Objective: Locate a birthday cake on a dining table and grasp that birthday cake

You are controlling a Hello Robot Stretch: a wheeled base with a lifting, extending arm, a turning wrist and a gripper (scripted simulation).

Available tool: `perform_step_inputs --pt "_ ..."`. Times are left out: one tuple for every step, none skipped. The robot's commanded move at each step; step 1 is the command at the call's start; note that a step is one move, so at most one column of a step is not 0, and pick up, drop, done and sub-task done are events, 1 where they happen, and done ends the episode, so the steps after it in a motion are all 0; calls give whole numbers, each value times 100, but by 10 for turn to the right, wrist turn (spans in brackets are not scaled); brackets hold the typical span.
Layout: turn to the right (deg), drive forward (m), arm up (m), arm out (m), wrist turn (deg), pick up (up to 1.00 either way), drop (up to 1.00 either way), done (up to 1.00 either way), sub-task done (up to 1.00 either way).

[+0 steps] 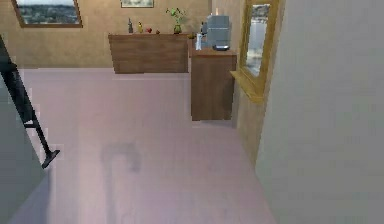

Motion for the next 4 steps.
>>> perform_step_inputs --pt "0 50 0 0 0 0 0 0 0" --pt "150 0 0 0 0 0 0 0 0" --pt "0 20 0 0 0 0 0 0 0" --pt "-450 0 0 0 0 0 0 0 0"
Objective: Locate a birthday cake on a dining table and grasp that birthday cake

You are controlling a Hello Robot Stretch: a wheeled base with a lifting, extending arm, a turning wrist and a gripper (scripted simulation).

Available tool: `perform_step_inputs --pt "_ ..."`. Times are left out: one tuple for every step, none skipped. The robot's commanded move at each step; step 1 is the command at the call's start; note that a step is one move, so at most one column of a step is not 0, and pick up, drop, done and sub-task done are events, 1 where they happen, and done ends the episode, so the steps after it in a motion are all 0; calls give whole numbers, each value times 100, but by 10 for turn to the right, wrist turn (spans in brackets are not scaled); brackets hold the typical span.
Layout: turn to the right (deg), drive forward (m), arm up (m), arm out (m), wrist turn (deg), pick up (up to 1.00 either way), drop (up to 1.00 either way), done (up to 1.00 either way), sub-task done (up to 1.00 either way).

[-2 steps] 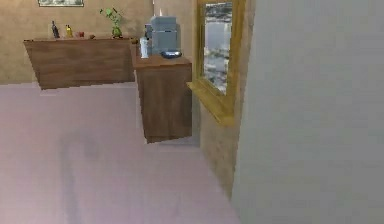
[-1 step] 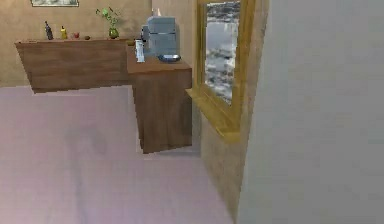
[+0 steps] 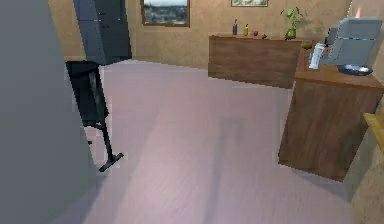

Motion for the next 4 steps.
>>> perform_step_inputs --pt "-30 0 0 0 0 0 0 0 0" --pt "0 100 0 0 0 0 0 0 0" --pt "-30 0 0 0 0 0 0 0 0" --pt "0 75 0 0 0 0 0 0 0"
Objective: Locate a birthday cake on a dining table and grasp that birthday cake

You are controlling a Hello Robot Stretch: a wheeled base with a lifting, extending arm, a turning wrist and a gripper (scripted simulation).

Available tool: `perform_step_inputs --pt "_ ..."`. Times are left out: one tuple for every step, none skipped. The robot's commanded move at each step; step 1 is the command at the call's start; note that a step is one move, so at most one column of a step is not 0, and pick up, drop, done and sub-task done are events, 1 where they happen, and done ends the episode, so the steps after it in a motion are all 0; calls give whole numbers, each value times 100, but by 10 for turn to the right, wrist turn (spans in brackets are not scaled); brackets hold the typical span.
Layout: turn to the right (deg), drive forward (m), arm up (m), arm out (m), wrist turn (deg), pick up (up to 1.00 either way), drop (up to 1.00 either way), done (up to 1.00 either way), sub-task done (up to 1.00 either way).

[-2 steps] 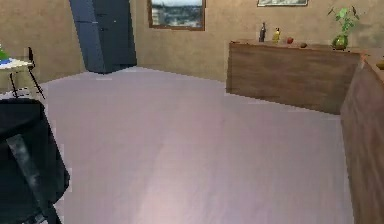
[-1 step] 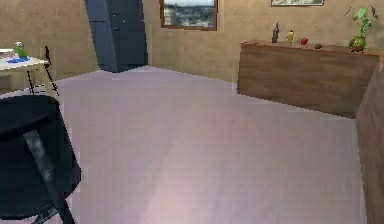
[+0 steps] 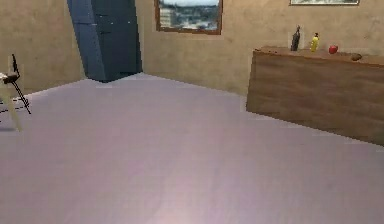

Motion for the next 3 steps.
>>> perform_step_inputs --pt "-90 0 0 0 0 0 0 0 0" --pt "0 70 0 0 0 0 0 0 0" --pt "-450 0 0 0 0 0 0 0 0"
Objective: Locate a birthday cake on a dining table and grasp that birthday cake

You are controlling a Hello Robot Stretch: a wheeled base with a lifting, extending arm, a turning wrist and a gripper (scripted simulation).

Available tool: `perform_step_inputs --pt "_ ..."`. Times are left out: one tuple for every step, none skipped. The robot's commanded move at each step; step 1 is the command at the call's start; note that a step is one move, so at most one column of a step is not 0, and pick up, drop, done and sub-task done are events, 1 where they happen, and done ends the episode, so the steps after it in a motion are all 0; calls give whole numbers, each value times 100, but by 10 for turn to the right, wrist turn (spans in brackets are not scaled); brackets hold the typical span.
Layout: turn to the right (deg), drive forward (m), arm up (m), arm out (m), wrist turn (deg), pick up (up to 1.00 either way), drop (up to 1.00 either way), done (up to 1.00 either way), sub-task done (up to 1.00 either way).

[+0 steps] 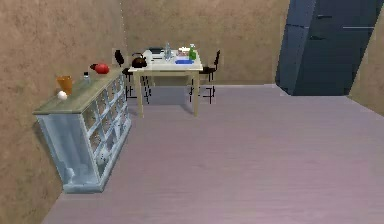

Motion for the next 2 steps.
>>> perform_step_inputs --pt "-60 0 0 0 0 0 0 0 0" --pt "0 100 0 0 0 0 0 0 0"
